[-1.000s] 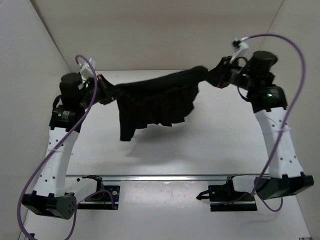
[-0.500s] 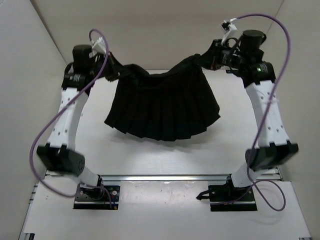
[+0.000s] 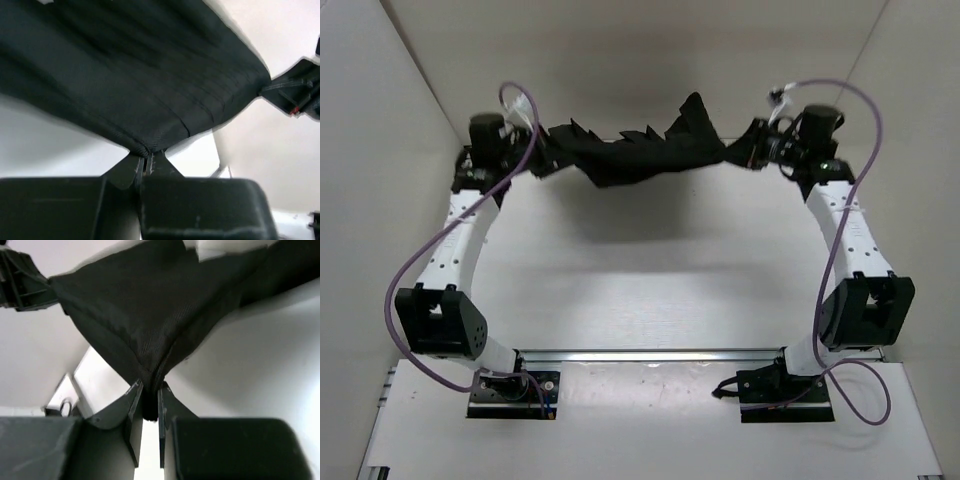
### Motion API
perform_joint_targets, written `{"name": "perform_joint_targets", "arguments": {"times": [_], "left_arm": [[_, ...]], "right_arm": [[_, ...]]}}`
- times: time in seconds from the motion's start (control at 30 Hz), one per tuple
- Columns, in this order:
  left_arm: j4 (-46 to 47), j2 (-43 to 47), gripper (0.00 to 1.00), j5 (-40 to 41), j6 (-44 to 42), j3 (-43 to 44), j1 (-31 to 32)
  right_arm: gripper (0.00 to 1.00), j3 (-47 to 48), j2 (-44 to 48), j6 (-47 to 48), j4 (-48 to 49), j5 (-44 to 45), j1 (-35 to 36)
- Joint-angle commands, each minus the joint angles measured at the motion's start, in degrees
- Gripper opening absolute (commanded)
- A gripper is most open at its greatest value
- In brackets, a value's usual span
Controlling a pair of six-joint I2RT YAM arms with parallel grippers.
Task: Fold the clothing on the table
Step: Flatten the skirt out, then fold the skirt
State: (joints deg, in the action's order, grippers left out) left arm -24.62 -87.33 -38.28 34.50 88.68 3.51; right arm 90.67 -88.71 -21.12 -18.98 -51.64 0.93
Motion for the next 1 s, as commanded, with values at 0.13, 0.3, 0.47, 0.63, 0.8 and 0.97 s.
{"name": "perform_joint_targets", "arguments": {"times": [0.13,0.3,0.47,0.63,0.8,0.97], "left_arm": [[13.62,7.43,0.49,-1.08,2.41,-40.63,-0.25],[15.31,13.14,0.79,-1.45,1.80,-57.81,-0.70],[16.09,19.38,0.81,6.35,4.60,-64.41,5.45],[24.00,21.32,0.83,12.08,10.58,-69.61,8.00],[23.13,17.38,0.83,19.02,9.18,-66.46,10.11],[27.43,12.46,0.76,21.76,9.80,-64.43,11.25]], "right_arm": [[0.17,-34.57,6.17,-7.54,12.85,1.35,0.73],[0.49,-42.85,12.14,-2.69,4.48,15.15,3.82],[0.56,-48.22,12.25,-1.73,3.87,17.53,3.47],[0.58,-49.63,11.45,-0.93,1.50,25.25,6.80],[0.57,-51.21,9.87,-1.64,2.45,25.89,7.77],[0.58,-51.30,9.26,-2.86,2.55,27.38,8.39]]}}
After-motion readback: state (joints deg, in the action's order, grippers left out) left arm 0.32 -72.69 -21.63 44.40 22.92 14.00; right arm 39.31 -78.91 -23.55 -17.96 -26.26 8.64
